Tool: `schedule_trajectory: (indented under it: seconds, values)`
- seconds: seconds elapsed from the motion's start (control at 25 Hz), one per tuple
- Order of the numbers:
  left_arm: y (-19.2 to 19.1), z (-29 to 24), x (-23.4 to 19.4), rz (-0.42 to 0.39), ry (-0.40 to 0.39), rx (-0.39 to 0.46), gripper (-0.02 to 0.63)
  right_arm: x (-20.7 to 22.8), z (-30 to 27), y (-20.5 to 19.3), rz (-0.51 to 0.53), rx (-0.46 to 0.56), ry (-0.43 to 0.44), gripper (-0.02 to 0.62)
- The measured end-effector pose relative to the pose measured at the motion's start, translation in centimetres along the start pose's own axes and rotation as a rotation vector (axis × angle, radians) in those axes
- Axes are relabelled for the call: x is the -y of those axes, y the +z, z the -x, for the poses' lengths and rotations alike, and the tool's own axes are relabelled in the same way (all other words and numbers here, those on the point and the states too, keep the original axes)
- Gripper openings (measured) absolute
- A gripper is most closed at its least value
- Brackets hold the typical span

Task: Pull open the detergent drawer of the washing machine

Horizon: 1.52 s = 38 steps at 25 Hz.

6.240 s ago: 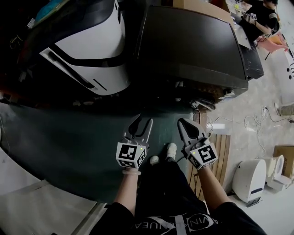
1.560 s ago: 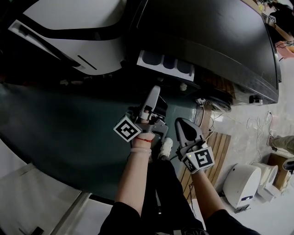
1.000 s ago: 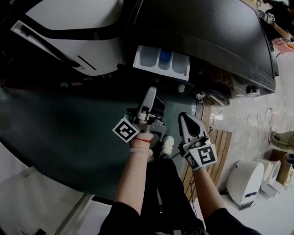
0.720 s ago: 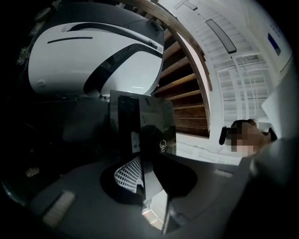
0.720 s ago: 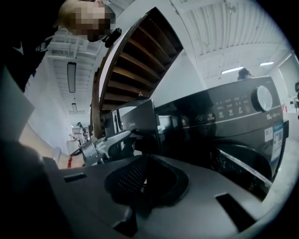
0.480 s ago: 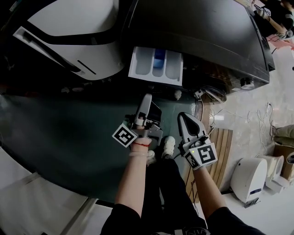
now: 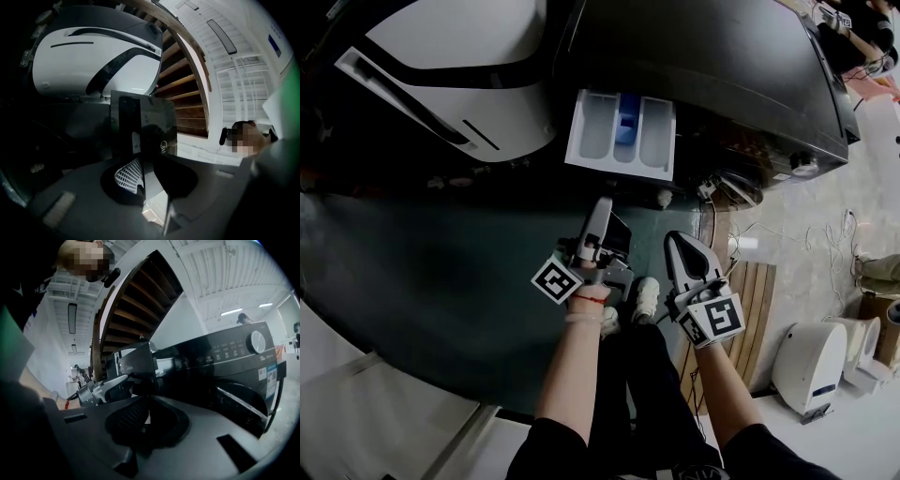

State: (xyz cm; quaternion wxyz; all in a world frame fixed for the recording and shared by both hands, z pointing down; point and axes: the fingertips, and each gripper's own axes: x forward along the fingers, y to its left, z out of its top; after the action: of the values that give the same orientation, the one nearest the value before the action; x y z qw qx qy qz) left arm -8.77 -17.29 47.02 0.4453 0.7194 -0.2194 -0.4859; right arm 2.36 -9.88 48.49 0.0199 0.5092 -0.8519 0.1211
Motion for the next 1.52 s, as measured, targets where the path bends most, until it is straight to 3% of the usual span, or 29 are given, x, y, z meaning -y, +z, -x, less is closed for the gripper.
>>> schedule_trajectory:
  seconds: [0.72,1.24,1.36,1.52]
  values:
    - [-0.3,1.3,0.7,0.022,0.002,0.000,0.081,-2.0,0.6,0.2,-0.013,0.027,0.023,0.012]
    - [-0.4,1.7,0.4,0.000,0.011,-0.029,0.064,-1.4,1.1,0.5,-0.014,0.017,-0.010,0.012]
    - [-0.5,2.2,0.1,-0.016,0.030,-0.047,0.057,-1.1,1.1,0.2,-0.001,-0.011,-0.023,0.012]
    - [-0.7,3.3,-0.5,-0.061,0.085,-0.088,0.044,-1.3,0.9,1.3,-0.011,0.036,-0.012,0.012]
